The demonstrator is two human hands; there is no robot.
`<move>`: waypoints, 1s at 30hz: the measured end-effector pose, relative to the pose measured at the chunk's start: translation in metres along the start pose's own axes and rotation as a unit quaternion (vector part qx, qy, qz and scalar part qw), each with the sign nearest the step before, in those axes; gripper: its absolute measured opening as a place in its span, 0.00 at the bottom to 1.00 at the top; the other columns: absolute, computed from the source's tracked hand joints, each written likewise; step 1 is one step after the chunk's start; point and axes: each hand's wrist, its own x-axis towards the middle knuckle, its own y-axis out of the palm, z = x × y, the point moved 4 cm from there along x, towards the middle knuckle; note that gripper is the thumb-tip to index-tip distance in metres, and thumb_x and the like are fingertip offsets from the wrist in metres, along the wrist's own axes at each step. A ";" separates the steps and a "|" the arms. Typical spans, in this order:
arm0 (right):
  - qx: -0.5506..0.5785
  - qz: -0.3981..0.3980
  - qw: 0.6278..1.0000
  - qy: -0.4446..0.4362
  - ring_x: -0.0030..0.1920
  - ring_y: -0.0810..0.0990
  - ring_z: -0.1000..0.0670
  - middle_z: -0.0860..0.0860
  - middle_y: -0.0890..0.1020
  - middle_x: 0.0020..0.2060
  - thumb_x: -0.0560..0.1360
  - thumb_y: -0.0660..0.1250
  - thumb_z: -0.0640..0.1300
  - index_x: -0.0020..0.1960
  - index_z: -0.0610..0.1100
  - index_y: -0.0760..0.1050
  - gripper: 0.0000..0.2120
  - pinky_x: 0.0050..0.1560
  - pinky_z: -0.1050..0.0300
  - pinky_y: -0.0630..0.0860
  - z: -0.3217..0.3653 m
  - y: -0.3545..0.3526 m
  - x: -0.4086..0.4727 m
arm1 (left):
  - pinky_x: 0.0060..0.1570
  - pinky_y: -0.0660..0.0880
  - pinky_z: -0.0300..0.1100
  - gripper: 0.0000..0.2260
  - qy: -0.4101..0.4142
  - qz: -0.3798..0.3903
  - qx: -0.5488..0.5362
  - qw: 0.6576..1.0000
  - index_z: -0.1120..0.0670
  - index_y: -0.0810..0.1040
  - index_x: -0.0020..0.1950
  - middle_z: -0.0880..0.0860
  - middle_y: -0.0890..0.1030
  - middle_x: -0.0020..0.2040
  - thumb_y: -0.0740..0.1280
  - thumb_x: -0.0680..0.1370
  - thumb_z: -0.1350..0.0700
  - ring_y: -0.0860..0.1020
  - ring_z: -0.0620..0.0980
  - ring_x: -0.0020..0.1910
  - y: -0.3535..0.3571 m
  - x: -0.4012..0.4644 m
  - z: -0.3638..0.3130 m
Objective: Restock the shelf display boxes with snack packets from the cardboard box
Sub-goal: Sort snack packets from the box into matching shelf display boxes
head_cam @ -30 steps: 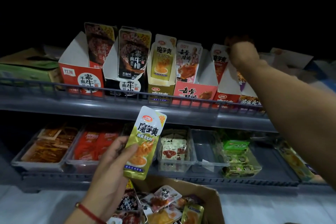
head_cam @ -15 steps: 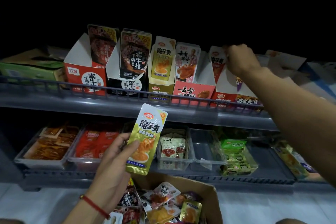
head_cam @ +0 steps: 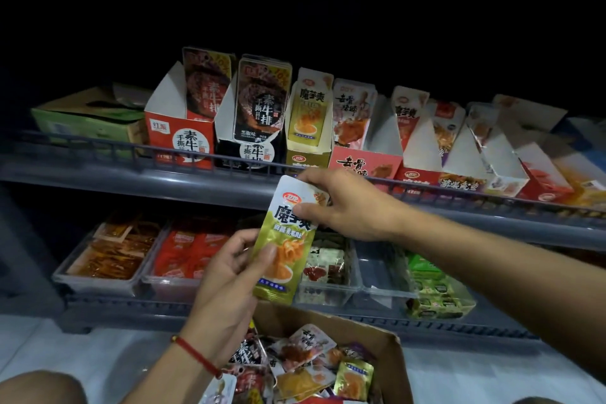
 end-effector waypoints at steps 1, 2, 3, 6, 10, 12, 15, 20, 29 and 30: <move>0.027 -0.001 1.000 0.002 0.47 0.83 0.57 0.55 0.85 0.50 0.79 0.71 0.48 0.59 0.48 0.78 0.11 0.48 0.55 0.81 0.001 0.000 0.001 | 0.47 0.82 0.54 0.14 0.005 -0.001 0.006 1.000 0.58 0.80 0.60 0.60 0.86 0.53 0.70 0.75 0.59 0.85 0.55 0.46 0.000 -0.001 -0.001; 0.053 -0.003 0.999 0.005 0.46 0.83 0.58 0.55 0.85 0.49 0.79 0.72 0.47 0.57 0.48 0.78 0.08 0.49 0.55 0.82 0.001 -0.004 0.002 | 0.49 0.82 0.55 0.15 0.011 -0.005 0.013 1.000 0.57 0.80 0.62 0.58 0.86 0.54 0.70 0.75 0.59 0.86 0.55 0.47 0.000 -0.001 -0.003; 0.076 -0.010 0.997 0.007 0.47 0.84 0.58 0.55 0.85 0.49 0.79 0.71 0.46 0.55 0.49 0.78 0.06 0.49 0.56 0.82 0.000 -0.011 0.004 | 0.53 0.81 0.55 0.16 0.018 -0.010 0.017 1.000 0.56 0.79 0.63 0.56 0.86 0.55 0.70 0.75 0.59 0.86 0.54 0.50 -0.002 -0.001 -0.006; 0.092 -0.112 0.989 0.001 0.47 0.84 0.59 0.55 0.83 0.48 0.80 0.68 0.45 0.54 0.51 0.76 0.04 0.47 0.56 0.83 -0.004 -0.060 0.016 | 0.57 0.80 0.54 0.16 0.026 -0.033 0.002 0.999 0.55 0.78 0.66 0.54 0.86 0.58 0.68 0.78 0.60 0.84 0.53 0.57 -0.013 0.003 -0.011; -0.016 -0.292 0.956 0.027 0.43 0.81 0.58 0.55 0.80 0.48 0.82 0.66 0.47 0.64 0.47 0.74 0.11 0.43 0.64 0.81 -0.011 -0.134 0.033 | 0.53 0.80 0.51 0.14 0.017 -0.043 -0.001 0.999 0.55 0.79 0.65 0.55 0.85 0.58 0.68 0.79 0.61 0.83 0.53 0.59 -0.022 0.008 -0.010; -0.093 -0.312 0.944 0.044 0.45 0.78 0.60 0.53 0.78 0.52 0.83 0.64 0.48 0.69 0.45 0.73 0.16 0.38 0.72 0.72 -0.018 -0.154 0.051 | 0.52 0.80 0.51 0.17 0.017 -0.048 0.001 0.999 0.56 0.79 0.63 0.55 0.85 0.57 0.70 0.75 0.60 0.83 0.55 0.58 -0.020 0.009 -0.009; -0.132 -0.290 0.945 0.080 0.52 0.79 0.51 0.48 0.81 0.56 0.82 0.66 0.51 0.68 0.44 0.74 0.18 0.45 0.60 0.73 -0.037 -0.164 0.087 | 0.51 0.81 0.52 0.22 0.012 -0.048 0.005 0.999 0.57 0.79 0.62 0.56 0.86 0.55 0.72 0.68 0.58 0.84 0.56 0.56 -0.018 0.009 -0.009; -0.193 -0.206 0.954 0.101 0.61 0.79 0.43 0.45 0.80 0.62 0.81 0.66 0.50 0.69 0.44 0.74 0.18 0.58 0.50 0.76 -0.052 -0.140 0.139 | 0.47 0.80 0.48 0.22 -0.003 -0.036 0.027 0.999 0.56 0.80 0.61 0.56 0.86 0.53 0.73 0.66 0.57 0.85 0.55 0.54 -0.017 0.007 -0.009; -0.226 -0.160 0.951 0.133 0.66 0.75 0.40 0.43 0.76 0.68 0.83 0.62 0.52 0.74 0.48 0.68 0.21 0.66 0.46 0.73 -0.065 -0.103 0.172 | 0.57 0.79 0.56 0.21 -0.024 -0.041 0.051 0.998 0.54 0.80 0.59 0.54 0.87 0.51 0.72 0.66 0.58 0.84 0.55 0.56 -0.020 0.007 -0.009; -0.233 -0.166 0.948 0.138 0.66 0.75 0.39 0.43 0.76 0.68 0.83 0.62 0.53 0.74 0.48 0.68 0.21 0.65 0.45 0.73 -0.066 -0.102 0.172 | 0.58 0.79 0.56 0.22 -0.023 -0.043 0.052 0.997 0.54 0.80 0.59 0.54 0.87 0.51 0.72 0.65 0.58 0.84 0.55 0.56 -0.021 0.007 -0.010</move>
